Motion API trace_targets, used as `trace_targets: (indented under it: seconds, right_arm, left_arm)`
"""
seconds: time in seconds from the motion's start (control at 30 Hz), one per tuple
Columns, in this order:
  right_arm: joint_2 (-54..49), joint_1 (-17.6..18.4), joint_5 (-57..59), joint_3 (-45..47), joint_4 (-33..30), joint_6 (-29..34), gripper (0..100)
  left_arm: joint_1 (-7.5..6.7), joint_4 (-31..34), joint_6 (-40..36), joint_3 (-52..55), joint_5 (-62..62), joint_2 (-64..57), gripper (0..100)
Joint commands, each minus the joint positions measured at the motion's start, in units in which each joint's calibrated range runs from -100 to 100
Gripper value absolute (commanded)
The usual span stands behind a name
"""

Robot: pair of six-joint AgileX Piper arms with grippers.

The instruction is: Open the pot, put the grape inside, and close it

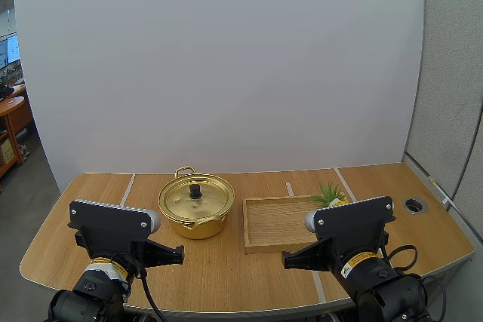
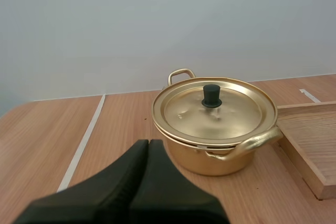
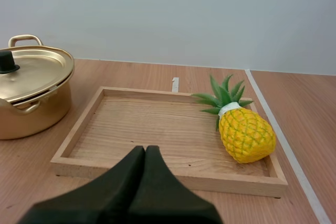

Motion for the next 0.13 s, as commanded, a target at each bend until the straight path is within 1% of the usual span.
trace_targets:
  seconds: [0.0, 0.1]
  right_arm:
    - [-0.3, -0.2, -0.2, 0.2, -0.2, -0.1, 0]
    - [-0.3, -0.2, -0.2, 0.2, -0.2, -0.1, 0]
  left_arm:
    - [-0.2, -1.0, -0.3, 0.2, -1.4, -0.2, 0]
    - [-0.2, -1.0, -0.3, 0.2, -1.4, -0.2, 0]
